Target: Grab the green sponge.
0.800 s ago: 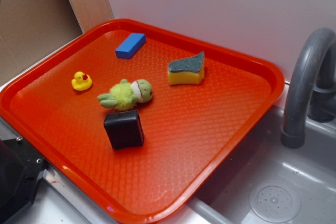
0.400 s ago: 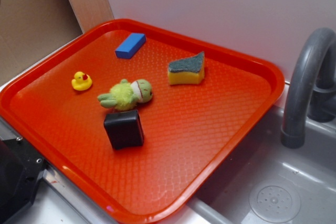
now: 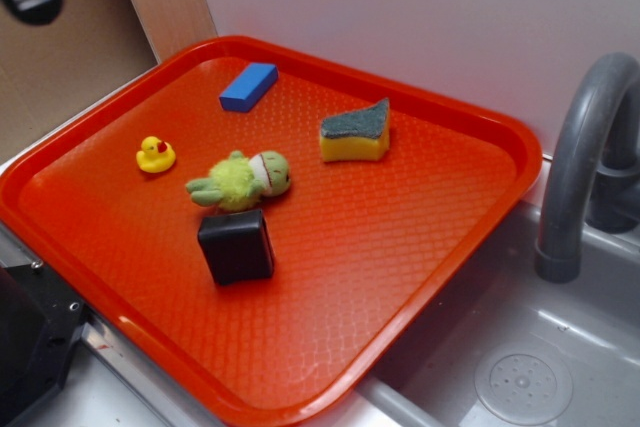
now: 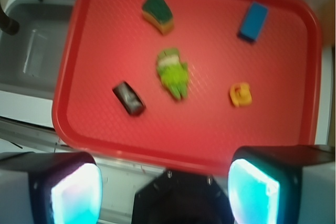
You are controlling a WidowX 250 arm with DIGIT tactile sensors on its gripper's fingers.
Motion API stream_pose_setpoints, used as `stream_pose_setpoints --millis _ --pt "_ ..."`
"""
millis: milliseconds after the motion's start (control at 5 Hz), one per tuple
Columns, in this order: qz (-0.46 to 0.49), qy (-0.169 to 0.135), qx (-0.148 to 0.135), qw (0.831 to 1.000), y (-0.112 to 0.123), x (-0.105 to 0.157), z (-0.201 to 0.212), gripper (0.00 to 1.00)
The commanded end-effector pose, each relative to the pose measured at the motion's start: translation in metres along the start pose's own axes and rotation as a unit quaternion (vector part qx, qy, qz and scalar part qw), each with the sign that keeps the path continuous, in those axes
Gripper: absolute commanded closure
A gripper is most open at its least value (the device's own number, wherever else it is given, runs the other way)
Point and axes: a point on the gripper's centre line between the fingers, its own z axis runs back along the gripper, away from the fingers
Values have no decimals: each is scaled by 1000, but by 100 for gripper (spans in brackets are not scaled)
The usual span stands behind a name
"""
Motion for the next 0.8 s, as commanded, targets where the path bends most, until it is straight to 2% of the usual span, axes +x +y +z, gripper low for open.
stream_pose_setpoints --millis 0,400,600 --pt "-59 -22 7 998 -16 65 -15 0" --pt "-166 -33 39 985 -11 107 -36 0" --pt "-182 -40 48 981 -2 107 -38 0"
